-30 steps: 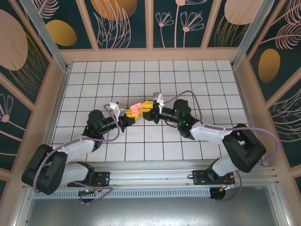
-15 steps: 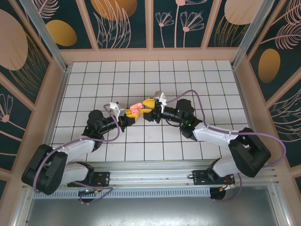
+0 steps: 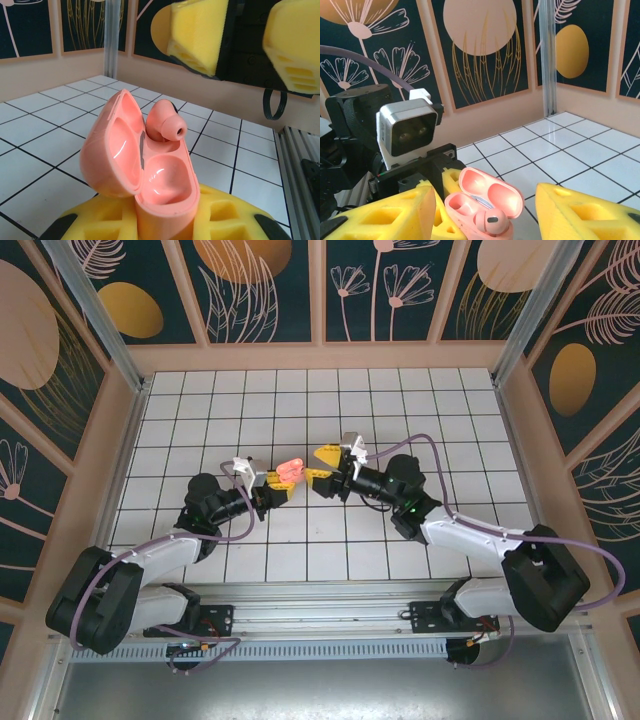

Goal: Insert wireless bluetooth earbuds into charging case

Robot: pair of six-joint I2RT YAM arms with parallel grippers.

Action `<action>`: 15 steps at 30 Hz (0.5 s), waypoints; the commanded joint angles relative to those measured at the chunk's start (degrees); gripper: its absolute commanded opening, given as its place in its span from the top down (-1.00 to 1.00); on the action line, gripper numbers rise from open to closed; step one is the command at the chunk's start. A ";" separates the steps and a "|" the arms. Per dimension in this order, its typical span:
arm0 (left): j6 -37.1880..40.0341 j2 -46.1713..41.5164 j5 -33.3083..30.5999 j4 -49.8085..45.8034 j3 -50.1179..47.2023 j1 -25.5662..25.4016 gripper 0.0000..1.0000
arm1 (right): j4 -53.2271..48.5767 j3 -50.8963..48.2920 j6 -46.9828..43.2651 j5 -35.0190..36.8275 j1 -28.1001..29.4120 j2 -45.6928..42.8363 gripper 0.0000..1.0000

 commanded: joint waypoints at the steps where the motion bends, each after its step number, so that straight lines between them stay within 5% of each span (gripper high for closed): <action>1: 0.49 -1.03 1.49 2.56 1.04 -0.27 0.72 | -0.41 0.97 1.22 0.94 -0.18 1.62 -0.11; 15: 0.58 -1.50 1.85 2.03 1.29 -0.32 0.73 | -0.21 3.67 1.00 0.24 -0.23 5.69 -0.14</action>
